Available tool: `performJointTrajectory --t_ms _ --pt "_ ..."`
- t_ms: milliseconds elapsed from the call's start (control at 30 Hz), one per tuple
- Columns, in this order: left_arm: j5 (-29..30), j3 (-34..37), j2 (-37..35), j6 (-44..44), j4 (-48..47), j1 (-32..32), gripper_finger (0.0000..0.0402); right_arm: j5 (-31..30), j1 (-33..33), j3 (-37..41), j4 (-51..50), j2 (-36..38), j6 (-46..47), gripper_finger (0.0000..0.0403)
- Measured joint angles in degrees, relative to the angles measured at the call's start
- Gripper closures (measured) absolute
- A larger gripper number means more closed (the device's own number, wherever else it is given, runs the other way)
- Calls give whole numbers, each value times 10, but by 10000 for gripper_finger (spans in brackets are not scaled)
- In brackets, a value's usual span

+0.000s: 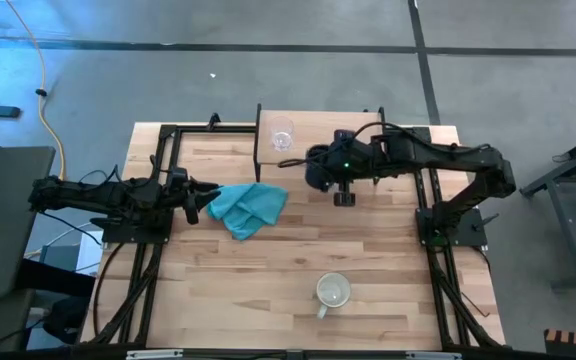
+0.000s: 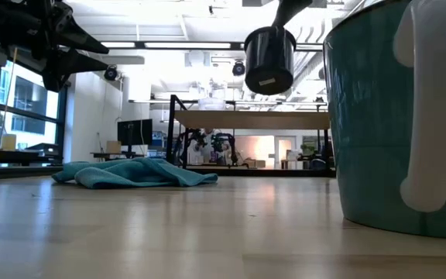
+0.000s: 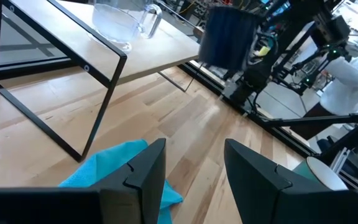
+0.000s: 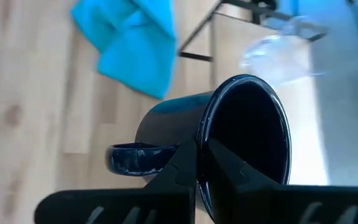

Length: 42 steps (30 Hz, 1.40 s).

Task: Stack small to large cups/mugs on shelf
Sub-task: Put the dark blue mug on the shelf

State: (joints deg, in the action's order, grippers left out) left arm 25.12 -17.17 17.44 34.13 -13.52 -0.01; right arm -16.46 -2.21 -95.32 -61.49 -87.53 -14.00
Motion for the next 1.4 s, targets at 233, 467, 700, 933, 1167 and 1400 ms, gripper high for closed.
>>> performJointTrajectory --t_ms 233,467,700,933,1167,1400 --pt "0 0 0 2 0 0 250 -19 -4 -3 5 -1 -23 403" --pt "0 0 0 2 0 0 250 -59 -12 5 22 -3 -56 403" --pt "0 0 0 2 -1 0 250 -61 -38 5 37 -25 -83 403" --pt "0 0 1 2 -3 0 250 -61 -57 6 44 -59 -109 403" --pt "0 0 1 2 -4 0 250 -64 -76 6 54 -70 -119 403" --pt "0 0 1 1 -10 0 250 -59 -91 6 57 -69 -120 403"
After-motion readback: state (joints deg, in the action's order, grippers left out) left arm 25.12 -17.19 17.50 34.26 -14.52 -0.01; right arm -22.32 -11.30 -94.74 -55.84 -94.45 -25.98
